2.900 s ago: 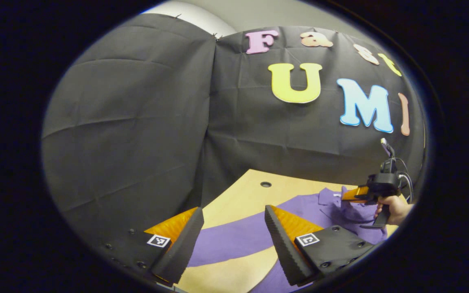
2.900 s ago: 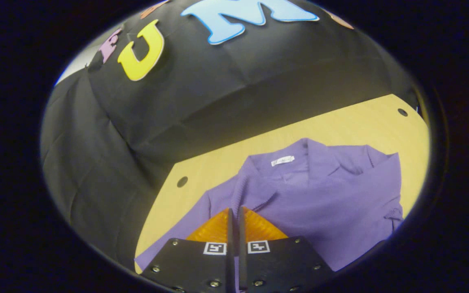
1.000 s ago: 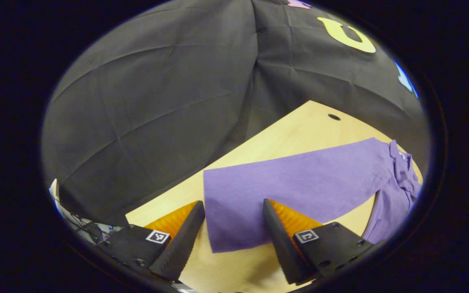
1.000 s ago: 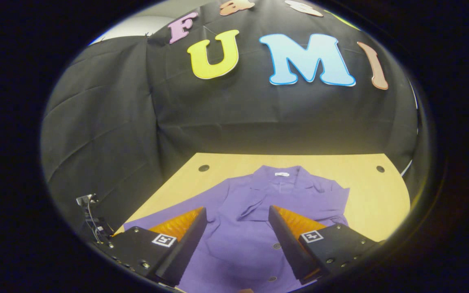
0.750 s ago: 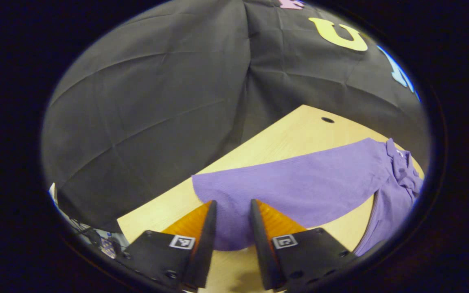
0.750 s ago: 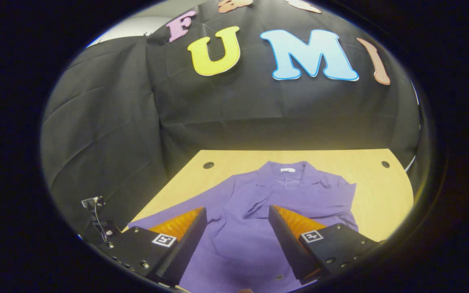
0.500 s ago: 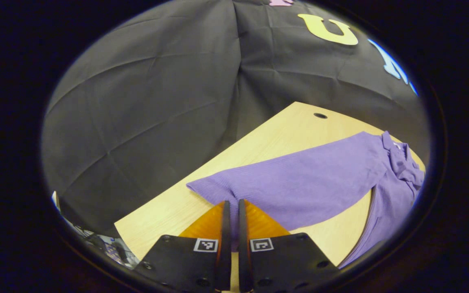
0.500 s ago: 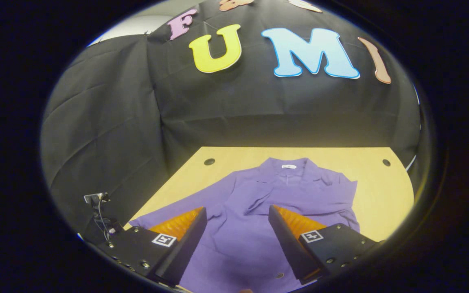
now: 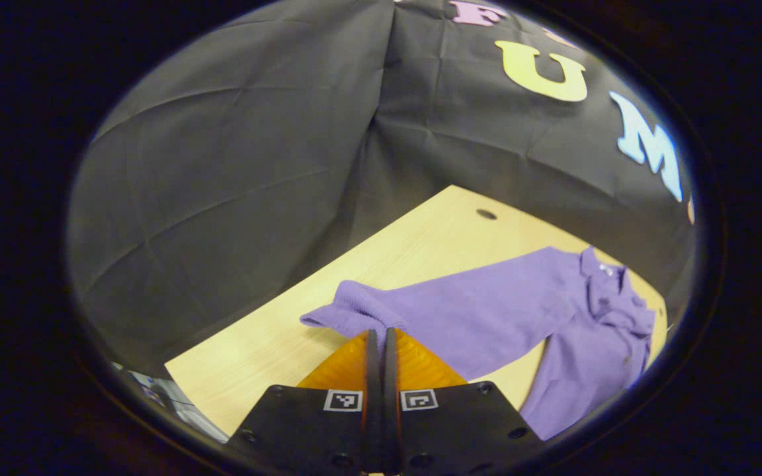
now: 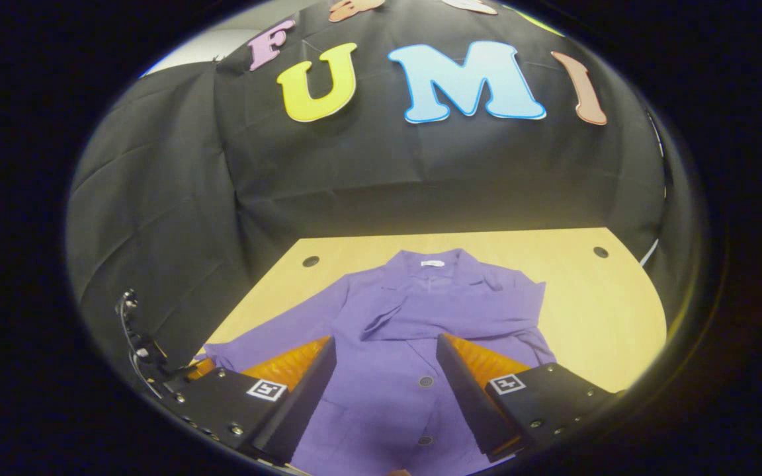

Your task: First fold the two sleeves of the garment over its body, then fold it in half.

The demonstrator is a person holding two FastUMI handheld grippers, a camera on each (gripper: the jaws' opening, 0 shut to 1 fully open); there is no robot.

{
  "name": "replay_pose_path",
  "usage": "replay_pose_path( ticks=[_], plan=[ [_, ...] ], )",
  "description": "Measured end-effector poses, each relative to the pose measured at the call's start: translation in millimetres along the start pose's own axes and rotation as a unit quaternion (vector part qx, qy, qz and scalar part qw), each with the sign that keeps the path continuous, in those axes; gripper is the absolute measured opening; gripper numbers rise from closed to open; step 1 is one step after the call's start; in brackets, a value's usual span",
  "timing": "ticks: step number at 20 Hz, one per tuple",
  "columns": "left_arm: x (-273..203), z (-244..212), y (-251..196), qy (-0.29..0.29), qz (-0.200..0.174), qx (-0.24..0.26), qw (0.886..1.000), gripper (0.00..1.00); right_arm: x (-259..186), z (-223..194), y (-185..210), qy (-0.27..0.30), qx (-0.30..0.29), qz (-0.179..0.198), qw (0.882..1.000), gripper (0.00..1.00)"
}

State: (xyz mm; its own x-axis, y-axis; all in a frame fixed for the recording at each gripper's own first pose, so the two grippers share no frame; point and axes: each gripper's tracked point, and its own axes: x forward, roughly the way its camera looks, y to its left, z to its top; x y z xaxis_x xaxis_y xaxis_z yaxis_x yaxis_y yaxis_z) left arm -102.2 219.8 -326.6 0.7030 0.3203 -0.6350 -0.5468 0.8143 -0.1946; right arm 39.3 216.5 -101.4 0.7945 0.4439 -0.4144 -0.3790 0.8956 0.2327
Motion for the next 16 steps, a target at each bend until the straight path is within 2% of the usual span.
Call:
replay_pose_path(
  ticks=[5,12,16],
  plan=[
    [-3.3,29.9,-66.6,-0.008,-0.066,-0.035,0.997,0.07,-2.8,-4.5,-15.7,-0.001,0.005,-0.01,1.0,0.95],
    [-9.0,41.9,-200.2,-0.002,-0.169,-0.012,0.986,0.07,-9.9,-9.8,-50.9,-0.011,0.017,-0.034,0.999,0.95],
    [-13.2,47.9,-283.2,-0.002,-0.226,-0.001,0.974,0.07,-17.6,-16.6,-82.8,-0.01,0.032,-0.057,0.998,0.95]
  ],
)
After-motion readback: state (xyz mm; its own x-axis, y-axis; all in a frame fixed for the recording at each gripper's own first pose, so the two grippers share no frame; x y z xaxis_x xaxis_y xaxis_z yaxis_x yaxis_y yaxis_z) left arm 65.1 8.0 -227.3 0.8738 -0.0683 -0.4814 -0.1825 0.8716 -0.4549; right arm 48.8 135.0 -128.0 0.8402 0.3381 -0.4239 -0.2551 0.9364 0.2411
